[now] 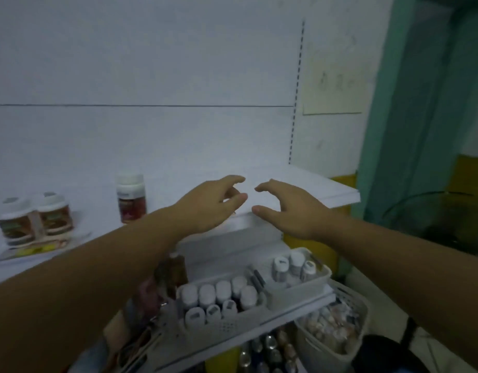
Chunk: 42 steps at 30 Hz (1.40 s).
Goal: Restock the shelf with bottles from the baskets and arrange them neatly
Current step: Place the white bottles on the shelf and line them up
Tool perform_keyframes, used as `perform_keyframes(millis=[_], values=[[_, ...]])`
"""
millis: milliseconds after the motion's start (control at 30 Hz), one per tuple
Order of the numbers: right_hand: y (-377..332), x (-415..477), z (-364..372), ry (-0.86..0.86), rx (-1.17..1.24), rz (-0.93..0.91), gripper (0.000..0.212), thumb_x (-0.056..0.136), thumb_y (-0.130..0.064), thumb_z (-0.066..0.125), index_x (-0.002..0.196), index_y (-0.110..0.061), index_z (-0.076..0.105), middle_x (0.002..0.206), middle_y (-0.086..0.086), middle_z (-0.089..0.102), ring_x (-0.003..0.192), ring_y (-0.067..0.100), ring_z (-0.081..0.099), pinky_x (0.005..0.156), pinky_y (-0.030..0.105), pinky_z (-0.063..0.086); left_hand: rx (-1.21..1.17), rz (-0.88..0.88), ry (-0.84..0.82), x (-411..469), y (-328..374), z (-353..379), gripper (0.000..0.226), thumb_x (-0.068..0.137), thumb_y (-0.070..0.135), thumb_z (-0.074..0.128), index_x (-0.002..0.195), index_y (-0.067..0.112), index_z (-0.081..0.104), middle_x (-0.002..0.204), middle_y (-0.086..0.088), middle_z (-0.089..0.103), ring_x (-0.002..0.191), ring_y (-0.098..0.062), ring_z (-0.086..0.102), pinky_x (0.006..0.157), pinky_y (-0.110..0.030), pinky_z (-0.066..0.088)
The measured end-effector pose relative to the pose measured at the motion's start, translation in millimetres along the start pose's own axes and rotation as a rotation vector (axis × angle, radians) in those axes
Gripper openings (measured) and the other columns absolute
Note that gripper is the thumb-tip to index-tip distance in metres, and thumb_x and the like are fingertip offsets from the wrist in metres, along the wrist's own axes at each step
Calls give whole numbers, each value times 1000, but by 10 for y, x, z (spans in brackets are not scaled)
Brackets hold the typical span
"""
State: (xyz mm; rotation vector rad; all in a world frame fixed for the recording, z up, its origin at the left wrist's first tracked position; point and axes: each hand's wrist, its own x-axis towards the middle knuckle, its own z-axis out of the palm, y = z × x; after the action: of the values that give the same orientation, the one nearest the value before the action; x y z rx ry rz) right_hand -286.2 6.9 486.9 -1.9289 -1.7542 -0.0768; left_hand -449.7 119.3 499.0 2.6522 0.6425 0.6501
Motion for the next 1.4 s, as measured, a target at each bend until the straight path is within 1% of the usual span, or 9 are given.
perform_keyframes(millis=[233, 433, 567, 700, 767, 1000, 1133, 1267, 1400], values=[[1147, -806, 108, -128, -42, 266, 51, 89, -52, 50, 131, -23, 50, 137, -2, 52, 114, 13, 51, 85, 19, 34, -162, -107, -297, 67, 24, 1483, 50, 93, 45, 45, 140, 30, 36, 115, 13, 60, 99, -13, 63, 87, -27, 48], [1945, -815, 647, -245, -37, 427, 41, 90, -49, 51, 119, -22, 59, 119, 1, 64, 88, 10, 56, 66, 21, 37, -342, -312, -324, 378, -451, 2214, 41, 91, 29, 52, 131, 26, 47, 112, -2, 65, 95, -16, 63, 82, -30, 52], [2391, -629, 1154, -299, -13, 589, 38, 89, -40, 57, 120, -18, 57, 121, 3, 61, 100, 17, 57, 83, 27, 45, -479, -442, -254, 698, -709, 2774, 26, 89, 17, 54, 115, 21, 57, 110, -7, 64, 86, -11, 55, 74, -24, 45], [2719, -435, 1620, -350, 86, 728, 47, 88, -36, 58, 130, -16, 51, 132, 6, 56, 115, 21, 54, 99, 37, 45, -555, -570, -240, 946, -977, 3271, 32, 90, 14, 53, 121, 20, 54, 131, -4, 56, 123, -25, 47, 109, -43, 34], [2862, -375, 1789, -345, 104, 713, 50, 87, -36, 58, 133, -17, 47, 135, 6, 53, 120, 22, 51, 101, 35, 43, -561, -593, -237, 1040, -1088, 3427, 40, 88, 13, 56, 126, 22, 49, 136, -4, 52, 131, -29, 41, 112, -50, 30], [3368, -76, 2214, -231, -15, 500, 48, 84, -26, 60, 129, -14, 51, 136, 9, 52, 129, 28, 43, 102, 38, 36, -501, -675, -134, 1233, -1112, 3953, 63, 80, 6, 65, 136, 13, 36, 132, -7, 52, 120, -24, 51, 90, -22, 37], [3628, 270, 2403, -233, -49, 353, 53, 89, -38, 53, 134, -14, 42, 138, 11, 47, 128, 29, 41, 104, 41, 31, -572, -838, -50, 1381, -1069, 4195, 53, 81, 9, 68, 128, 6, 44, 126, -12, 55, 119, -27, 52, 101, -36, 42], [3860, 532, 2593, -243, -108, 454, 67, 85, -58, 48, 135, -14, 38, 132, 10, 50, 118, 31, 43, 96, 45, 30, -497, -1005, 29, 1483, -1091, 4380, 67, 79, 9, 69, 138, 13, 35, 133, -8, 51, 121, -26, 51, 96, -33, 42], [3956, 512, 2777, -186, -168, 429, 69, 85, -57, 46, 136, -11, 39, 129, 9, 55, 112, 31, 43, 88, 42, 29, -459, -990, 58, 1605, -1165, 4530, 73, 78, 10, 70, 139, 13, 31, 136, -10, 49, 122, -27, 50, 97, -34, 43]])
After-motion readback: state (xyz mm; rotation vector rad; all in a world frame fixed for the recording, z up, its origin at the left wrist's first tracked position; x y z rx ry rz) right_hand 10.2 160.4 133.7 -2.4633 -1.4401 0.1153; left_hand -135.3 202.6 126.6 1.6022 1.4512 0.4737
